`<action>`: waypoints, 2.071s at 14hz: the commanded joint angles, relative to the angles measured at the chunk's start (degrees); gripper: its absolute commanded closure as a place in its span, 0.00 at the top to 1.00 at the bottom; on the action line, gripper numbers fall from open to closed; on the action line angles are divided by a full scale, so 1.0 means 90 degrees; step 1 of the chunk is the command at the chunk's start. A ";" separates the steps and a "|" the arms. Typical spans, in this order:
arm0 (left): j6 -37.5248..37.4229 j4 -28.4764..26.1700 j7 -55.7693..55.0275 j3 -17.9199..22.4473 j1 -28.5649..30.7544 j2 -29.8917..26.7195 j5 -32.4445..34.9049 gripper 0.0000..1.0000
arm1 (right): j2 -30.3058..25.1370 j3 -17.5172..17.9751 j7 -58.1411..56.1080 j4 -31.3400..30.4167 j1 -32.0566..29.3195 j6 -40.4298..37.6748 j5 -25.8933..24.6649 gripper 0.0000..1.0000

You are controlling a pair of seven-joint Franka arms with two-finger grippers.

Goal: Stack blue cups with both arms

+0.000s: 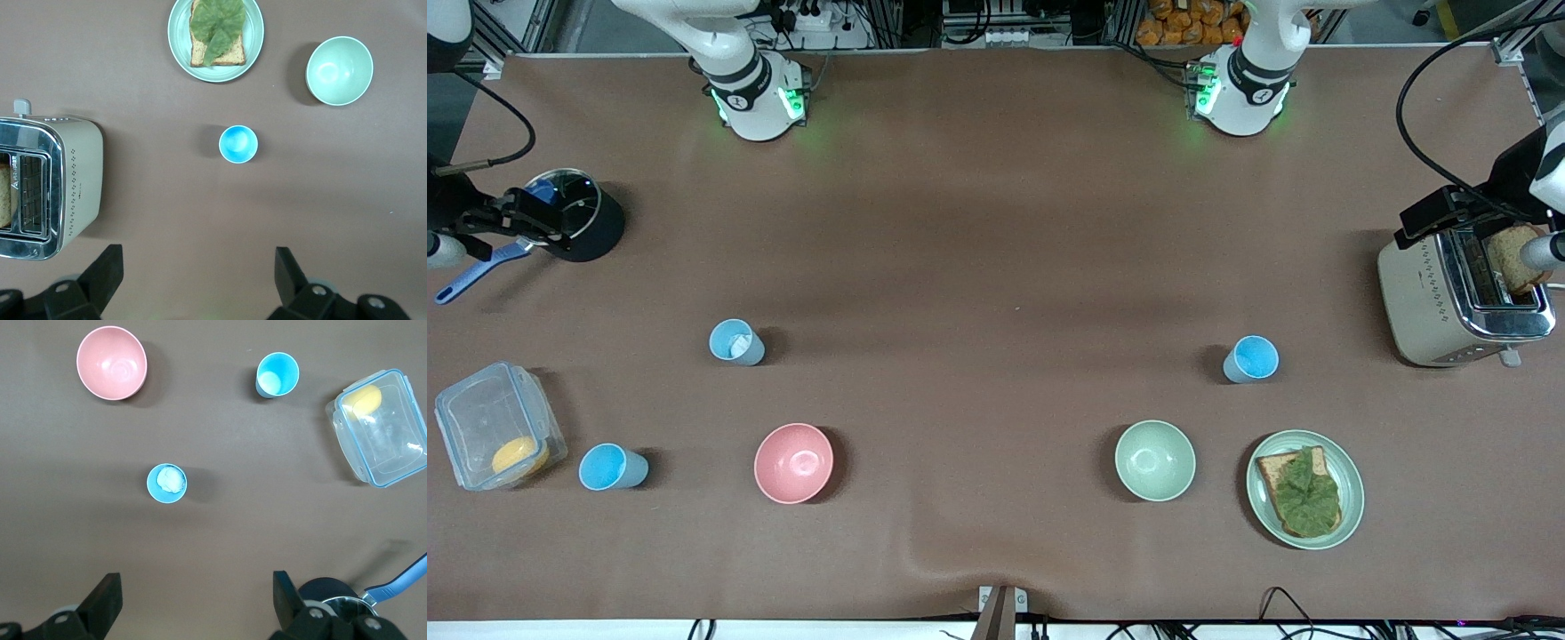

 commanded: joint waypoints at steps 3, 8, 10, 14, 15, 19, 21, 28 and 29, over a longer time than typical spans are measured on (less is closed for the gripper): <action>-0.0141 -0.0035 -0.0025 0.0041 0.0009 0.0105 -0.0075 1.00 | -0.0113 0.0075 0.0050 -0.0100 -0.0086 -0.0010 0.0080 1.00; -0.0180 -0.0035 -0.0103 0.0041 0.0087 0.0515 -0.0075 1.00 | -0.0093 0.0075 0.0060 -0.0110 -0.0106 -0.0020 0.0090 1.00; -0.0268 -0.0035 -0.0093 0.0041 0.0087 0.0779 -0.0075 1.00 | -0.0025 0.0075 0.0050 -0.0100 -0.0067 -0.0088 0.0090 1.00; -0.0239 0.0053 -0.0103 0.0021 -0.0040 0.1539 -0.0085 1.00 | 0.0277 0.0114 0.0099 -0.0051 0.0429 -0.0166 -0.0027 1.00; -0.0152 0.0111 -0.0093 0.0021 -0.0040 0.1764 -0.0095 1.00 | 0.0413 0.0114 0.0099 -0.0061 0.0480 -0.0234 -0.0047 1.00; 0.0161 0.0365 -0.0006 0.0021 -0.0020 0.2527 -0.0104 1.00 | 0.1233 0.0114 0.0721 -0.0129 0.0723 0.0183 -0.0047 1.00; 0.0239 0.0375 0.0014 0.0031 0.0019 0.2771 -0.0095 1.00 | 0.1401 0.0114 0.1200 -0.0285 0.0889 0.0535 -0.0037 1.00; 0.1409 0.0336 -0.0103 0.0021 0.0068 0.3572 -0.0182 1.00 | 0.1537 0.0114 0.2442 -0.2149 0.1309 0.3092 -0.0115 1.00; 0.1615 0.0298 -0.0084 0.0011 0.0048 0.3650 -0.0231 1.00 | 0.1644 0.0104 0.2607 -0.2248 0.1465 0.3308 -0.0125 1.00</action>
